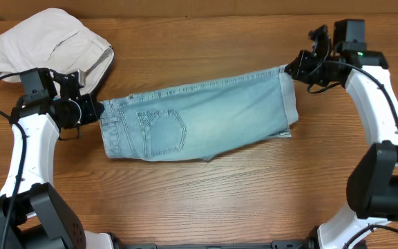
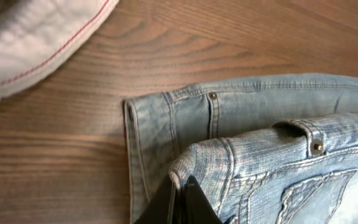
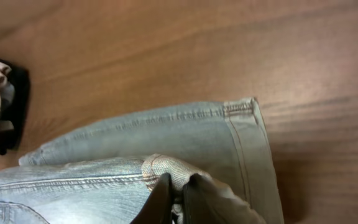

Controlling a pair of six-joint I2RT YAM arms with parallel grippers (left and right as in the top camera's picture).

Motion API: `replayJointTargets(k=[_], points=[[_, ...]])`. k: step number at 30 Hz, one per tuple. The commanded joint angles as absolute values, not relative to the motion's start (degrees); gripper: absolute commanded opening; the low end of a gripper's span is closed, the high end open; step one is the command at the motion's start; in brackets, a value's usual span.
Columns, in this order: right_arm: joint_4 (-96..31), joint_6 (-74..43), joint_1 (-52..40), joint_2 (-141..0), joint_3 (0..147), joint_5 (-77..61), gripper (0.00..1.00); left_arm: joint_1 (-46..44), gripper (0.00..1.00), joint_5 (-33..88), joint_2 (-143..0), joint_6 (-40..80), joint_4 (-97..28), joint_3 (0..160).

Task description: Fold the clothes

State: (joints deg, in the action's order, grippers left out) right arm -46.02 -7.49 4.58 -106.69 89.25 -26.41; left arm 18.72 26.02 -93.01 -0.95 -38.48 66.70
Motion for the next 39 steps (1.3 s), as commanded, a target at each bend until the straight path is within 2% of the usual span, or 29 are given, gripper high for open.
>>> replayJointTargets(k=[1, 7, 8, 9, 10, 11, 12, 13, 14, 15, 17, 20, 21, 23, 26, 28, 30, 34, 37, 39], points=[[-44.31, -7.70, 5.76, -106.87, 90.11, -23.18, 0.04, 18.57, 0.04, 24.53, -94.59, 0.25, -37.01, 67.66], [-44.05, -7.94, 5.76, -107.46, 90.06, -21.85, 0.11, 16.75, 0.07, 23.40, -99.96, 1.06, -33.56, 67.66], [-44.27, -7.97, 5.76, -107.66, 90.06, -21.41, 0.17, 16.56, 0.09, 23.38, -100.73, 1.63, -32.86, 67.66], [-44.49, -7.97, 5.76, -107.96, 90.06, -20.95, 0.42, 16.45, 0.11, 23.40, -101.38, 1.96, -32.23, 67.66], [-44.80, -7.92, 5.76, -108.27, 90.06, -20.49, 0.66, 16.43, 0.22, 23.38, -101.95, 2.39, -31.73, 67.66], [-45.17, -7.92, 5.76, -108.53, 90.06, -20.03, 0.82, 16.45, 0.35, 23.35, -102.45, 2.68, -31.40, 67.66], [-45.69, -7.92, 5.76, -108.81, 90.06, -19.22, 0.89, 16.47, 0.52, 23.27, -102.72, 2.79, -31.27, 67.66], [-46.48, -7.92, 5.76, -108.99, 90.06, -18.24, 0.93, 16.47, 0.66, 22.85, -102.87, 2.85, -31.29, 67.66], [-47.37, -7.92, 5.76, -109.19, 90.06, -17.26, 0.94, 16.47, 0.87, 21.80, -102.87, 3.49, -31.42, 67.66], [-48.47, -7.92, 5.76, -109.34, 90.06, -16.38, 0.94, 16.49, 1.00, 20.88, -102.76, 4.19, -31.44, 67.68], [-51.09, -7.92, 5.87, -109.49, 90.06, -15.66, 0.94, 16.64, 1.00, 20.47, -102.13, 4.73, -32.08, 67.77], [-54.17, -7.07, 5.80, -109.51, 90.06, -17.80, 0.93, 17.15, 1.00, 20.60, -100.75, 4.75, -36.32, 68.99], [-54.72, -6.46, 5.67, -109.51, 90.06, -20.08, 0.87, 17.15, 1.00, 20.60, -100.53, 4.75, -37.93, 69.32], [-55.29, -3.75, 5.26, -109.54, 90.06, -28.27, 0.69, 17.12, 1.00, 21.56, -100.47, 4.73, -40.93, 69.49], [-55.46, -2.09, 3.62, -109.62, 90.04, -35.22, 0.28, 15.99, 1.00, 22.20, -101.34, 3.77, -44.42, 69.21], [-55.66, -2.09, 1.74, -110.24, 90.00, -35.14, 0.16, 14.85, 1.00, 19.99, -102.02, 3.42, -44.97, 68.53], [-55.96, -2.11, -0.84, -111.53, 89.60, -34.37, 0.11, 13.69, 1.00, 18.04, -102.98, 3.42, -45.19, 67.81], [-55.96, -4.03, -5.85, -114.93, 86.72, -28.16, 0.09, 12.32, 1.00, 17.17, -105.21, 3.79, -45.43, 66.89], [-55.72, -4.86, -7.44, -117.78, 84.73, -26.92, 0.04, 12.32, 1.00, 16.97, -106.87, 4.73, -46.50, 66.74], [-56.12, -4.93, -7.51, -119.20, 84.29, -27.05, 0.04, 12.32, 1.00, 17.12, -108.03, 4.73, -47.05, 66.74]])
